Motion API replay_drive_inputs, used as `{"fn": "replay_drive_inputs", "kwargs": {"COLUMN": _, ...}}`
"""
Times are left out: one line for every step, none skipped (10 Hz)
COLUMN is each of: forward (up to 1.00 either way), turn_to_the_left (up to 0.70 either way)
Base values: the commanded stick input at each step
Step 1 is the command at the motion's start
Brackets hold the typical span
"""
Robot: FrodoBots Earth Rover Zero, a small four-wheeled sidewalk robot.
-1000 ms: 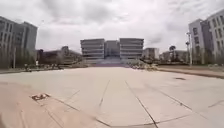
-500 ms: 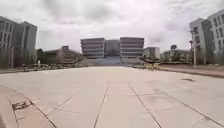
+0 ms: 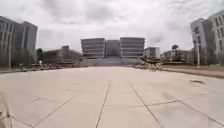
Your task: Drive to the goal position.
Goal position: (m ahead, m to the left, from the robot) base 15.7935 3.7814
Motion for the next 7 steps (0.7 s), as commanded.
{"fn": "replay_drive_inputs", "kwargs": {"forward": 1.0, "turn_to_the_left": 0.03}}
{"fn": "replay_drive_inputs", "kwargs": {"forward": 1.0, "turn_to_the_left": 0.03}}
{"fn": "replay_drive_inputs", "kwargs": {"forward": 1.0, "turn_to_the_left": 0.02}}
{"fn": "replay_drive_inputs", "kwargs": {"forward": 1.0, "turn_to_the_left": 0.03}}
{"fn": "replay_drive_inputs", "kwargs": {"forward": 1.0, "turn_to_the_left": 0.02}}
{"fn": "replay_drive_inputs", "kwargs": {"forward": 1.0, "turn_to_the_left": 0.03}}
{"fn": "replay_drive_inputs", "kwargs": {"forward": 1.0, "turn_to_the_left": 0.03}}
